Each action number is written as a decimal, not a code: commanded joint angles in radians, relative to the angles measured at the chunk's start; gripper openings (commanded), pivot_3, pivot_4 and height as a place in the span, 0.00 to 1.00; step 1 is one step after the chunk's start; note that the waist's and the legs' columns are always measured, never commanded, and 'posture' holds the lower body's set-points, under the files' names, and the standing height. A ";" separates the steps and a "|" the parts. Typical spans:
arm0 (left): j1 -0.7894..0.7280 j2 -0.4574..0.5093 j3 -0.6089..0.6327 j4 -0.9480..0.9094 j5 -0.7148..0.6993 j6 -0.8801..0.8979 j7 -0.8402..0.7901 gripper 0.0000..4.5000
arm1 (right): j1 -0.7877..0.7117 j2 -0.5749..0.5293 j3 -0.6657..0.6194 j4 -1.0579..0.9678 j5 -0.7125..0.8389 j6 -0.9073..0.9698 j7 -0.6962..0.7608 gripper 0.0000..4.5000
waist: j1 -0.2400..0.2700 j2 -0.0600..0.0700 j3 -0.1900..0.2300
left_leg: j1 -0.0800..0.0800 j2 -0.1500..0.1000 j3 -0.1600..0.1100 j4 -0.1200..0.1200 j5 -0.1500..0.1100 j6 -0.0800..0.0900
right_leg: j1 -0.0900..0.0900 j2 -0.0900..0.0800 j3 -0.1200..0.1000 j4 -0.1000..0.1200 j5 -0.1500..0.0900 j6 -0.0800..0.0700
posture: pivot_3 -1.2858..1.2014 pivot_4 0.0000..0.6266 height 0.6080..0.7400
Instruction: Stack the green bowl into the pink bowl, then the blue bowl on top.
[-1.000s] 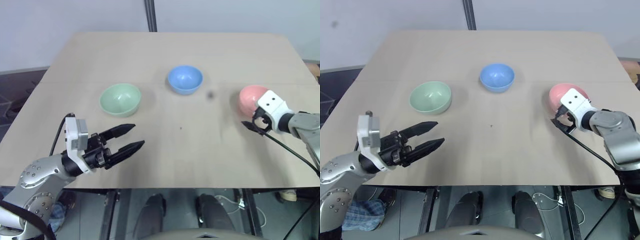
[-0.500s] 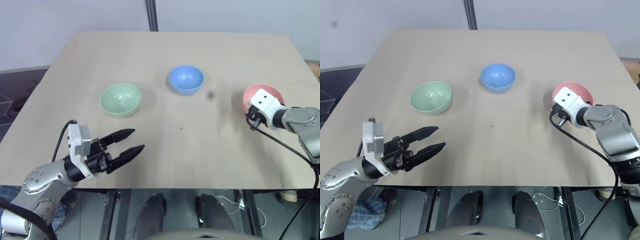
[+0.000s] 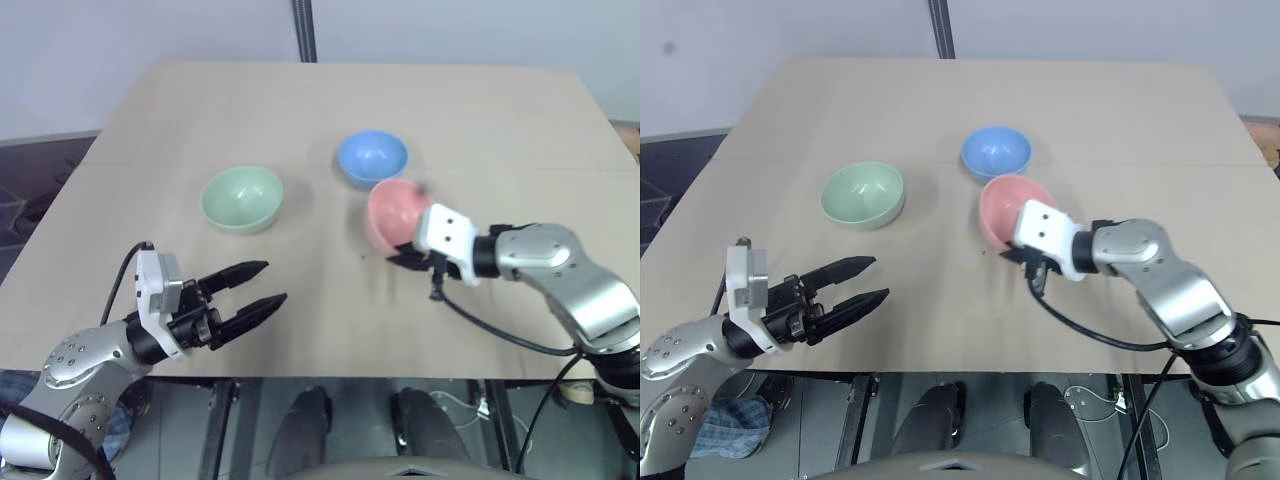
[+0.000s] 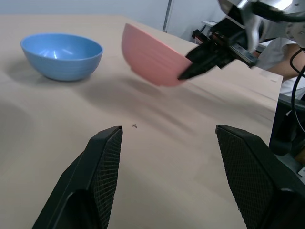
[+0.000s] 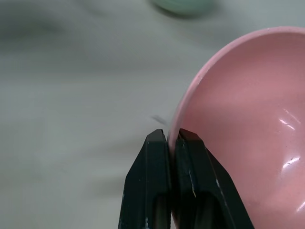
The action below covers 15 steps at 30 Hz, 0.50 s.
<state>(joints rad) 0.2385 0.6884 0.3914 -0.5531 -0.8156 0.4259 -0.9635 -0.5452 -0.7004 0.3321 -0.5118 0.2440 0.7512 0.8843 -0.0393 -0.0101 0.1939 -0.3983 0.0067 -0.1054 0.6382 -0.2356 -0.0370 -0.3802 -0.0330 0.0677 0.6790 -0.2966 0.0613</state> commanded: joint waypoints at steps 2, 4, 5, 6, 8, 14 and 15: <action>-0.037 0.029 0.001 0.002 -0.001 -0.010 -0.021 0.73 | -0.059 0.078 0.096 -0.050 -0.013 0.028 -0.017 0.01 | -0.001 0.000 0.000 | 0.000 0.000 0.000 0.000 0.000 0.000 | 0.000 0.001 0.000 0.000 0.000 0.000 | 0.52 0.24 1.00; -0.044 0.035 0.001 0.005 -0.001 -0.005 -0.023 0.73 | -0.065 0.096 0.114 -0.050 -0.019 0.037 -0.022 0.01 | -0.001 0.000 0.000 | 0.000 0.000 -0.001 0.000 0.000 0.000 | 0.000 0.001 0.000 0.000 0.000 0.000 | 0.52 0.24 1.00; -0.047 0.037 0.002 0.007 -0.002 -0.003 -0.023 0.73 | -0.067 0.103 0.119 -0.049 -0.020 0.040 -0.024 0.01 | -0.001 0.000 0.000 | 0.000 0.000 -0.001 0.000 0.000 0.000 | 0.000 0.001 0.000 0.000 0.000 0.000 | 0.52 0.24 1.00; -0.048 0.039 0.003 0.006 -0.003 -0.001 -0.023 0.73 | -0.067 0.105 0.121 -0.049 -0.019 0.042 -0.024 0.01 | 0.000 0.000 0.000 | 0.000 0.000 -0.001 0.000 0.000 0.000 | 0.000 0.000 0.000 0.000 0.000 0.000 | 0.52 0.24 1.00; -0.047 0.042 0.005 0.002 -0.005 0.003 -0.020 0.73 | -0.066 0.105 0.121 -0.051 -0.021 0.044 -0.026 0.01 | 0.000 0.000 0.000 | 0.000 0.000 -0.001 0.000 0.000 0.000 | 0.000 0.000 -0.001 0.000 0.000 0.000 | 0.52 0.24 1.00; -0.044 0.036 -0.006 -0.010 -0.004 0.008 -0.009 0.73 | -0.061 0.074 0.100 -0.054 -0.029 0.055 -0.021 0.62 | -0.001 0.000 0.000 | 0.000 0.000 -0.001 -0.001 0.000 0.000 | 0.000 0.000 -0.001 0.000 0.000 0.000 | 0.52 0.24 1.00; -0.046 0.035 -0.009 -0.010 -0.004 0.009 -0.006 0.73 | -0.061 0.068 0.096 -0.054 -0.029 0.055 -0.018 0.70 | -0.001 0.000 0.000 | 0.000 0.000 -0.001 -0.001 0.000 0.000 | 0.000 0.000 -0.001 0.000 0.000 0.000 | 0.52 0.24 1.00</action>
<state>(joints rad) 0.1958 0.7184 0.3820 -0.5363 -0.8109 0.4366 -0.9741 -0.5936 -0.6228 0.4601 -0.5286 0.2129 0.8065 0.8640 -0.0403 -0.0099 0.1940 -0.3984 0.0065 -0.1067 0.6377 -0.2356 -0.0371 -0.3807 -0.0331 0.0665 0.6792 -0.2966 0.0611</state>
